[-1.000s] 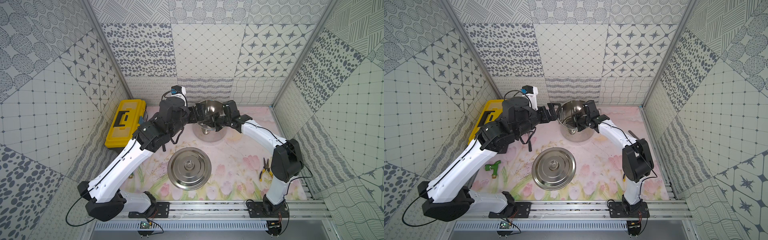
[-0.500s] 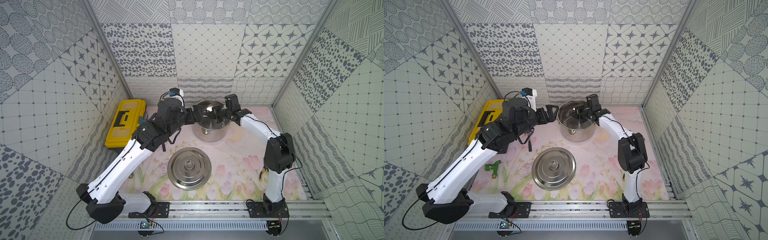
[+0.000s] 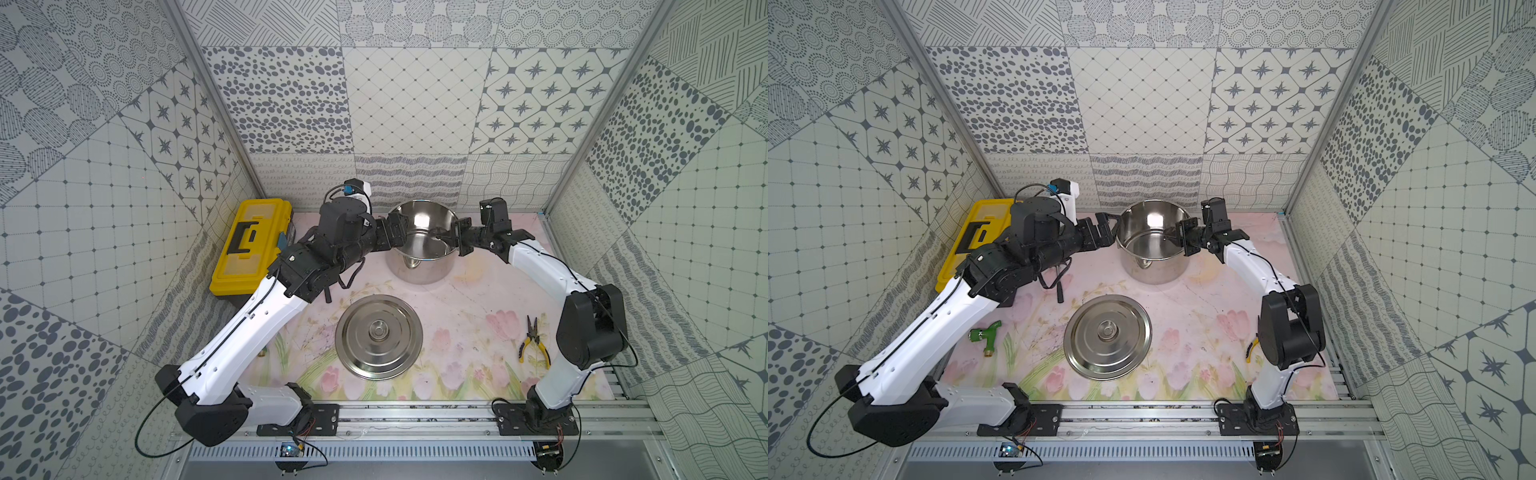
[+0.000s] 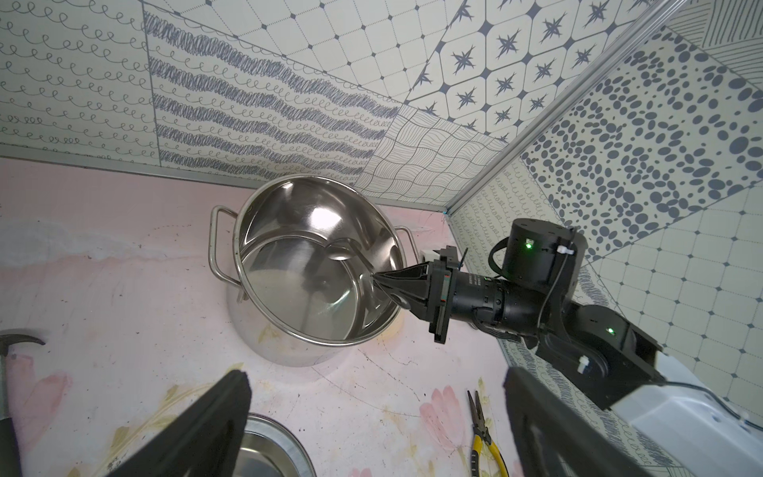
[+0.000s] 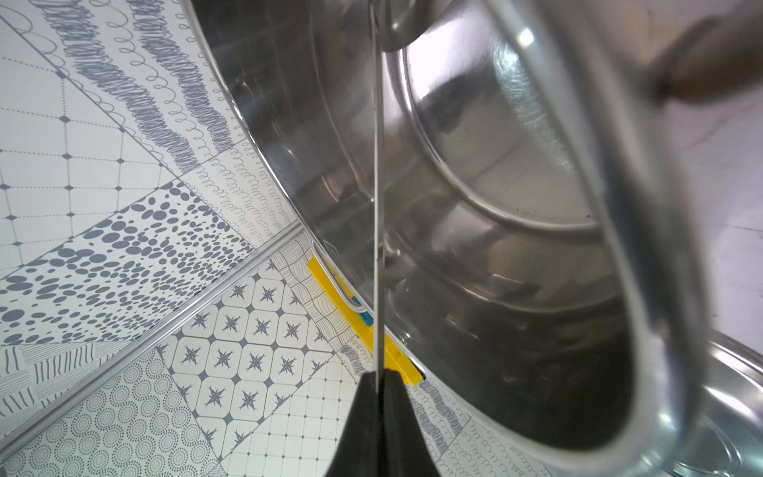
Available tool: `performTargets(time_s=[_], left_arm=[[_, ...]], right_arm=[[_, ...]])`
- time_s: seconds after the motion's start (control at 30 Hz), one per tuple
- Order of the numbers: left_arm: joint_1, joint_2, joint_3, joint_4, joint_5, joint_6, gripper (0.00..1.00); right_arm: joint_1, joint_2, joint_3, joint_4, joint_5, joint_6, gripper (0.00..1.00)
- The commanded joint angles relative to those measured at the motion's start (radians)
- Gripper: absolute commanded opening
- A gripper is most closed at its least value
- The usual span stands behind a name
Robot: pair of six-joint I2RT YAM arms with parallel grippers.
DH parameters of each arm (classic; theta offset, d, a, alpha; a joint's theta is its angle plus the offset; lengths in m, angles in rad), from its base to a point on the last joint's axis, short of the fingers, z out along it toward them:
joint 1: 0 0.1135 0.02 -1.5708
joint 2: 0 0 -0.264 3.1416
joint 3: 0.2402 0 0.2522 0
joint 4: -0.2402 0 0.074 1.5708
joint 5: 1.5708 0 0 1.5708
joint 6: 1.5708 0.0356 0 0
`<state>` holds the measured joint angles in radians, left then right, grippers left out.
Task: Stir the soup with a spoon
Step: Stir the soup in the pan with a stick.
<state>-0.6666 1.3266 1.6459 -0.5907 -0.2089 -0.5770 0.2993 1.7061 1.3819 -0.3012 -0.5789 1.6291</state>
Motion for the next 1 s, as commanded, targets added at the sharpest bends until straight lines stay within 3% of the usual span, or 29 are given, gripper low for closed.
performTargets(time_s=[0.0, 0.27, 0.43, 0.7, 0.97], left_arm=[[0.004, 0.002, 0.010, 0.046, 0.038, -0.018, 1.00], [0.004, -0.019, 0.000, 0.044, 0.026, -0.029, 0.99], [0.004, -0.042, -0.022, 0.045, 0.008, -0.029, 1.00], [0.006, -0.072, -0.063, 0.025, -0.019, 0.011, 1.00], [0.033, -0.018, -0.035, -0.011, 0.059, 0.036, 1.00]], right_arm=[[0.016, -0.084, -0.058, 0.031, -0.012, -0.006, 0.00], [0.137, -0.175, -0.141, 0.033, 0.027, 0.042, 0.00], [0.204, -0.141, -0.118, 0.054, 0.039, 0.062, 0.00], [0.236, 0.030, 0.082, 0.077, 0.045, 0.066, 0.00], [0.205, 0.172, 0.252, 0.074, 0.053, 0.072, 0.00]])
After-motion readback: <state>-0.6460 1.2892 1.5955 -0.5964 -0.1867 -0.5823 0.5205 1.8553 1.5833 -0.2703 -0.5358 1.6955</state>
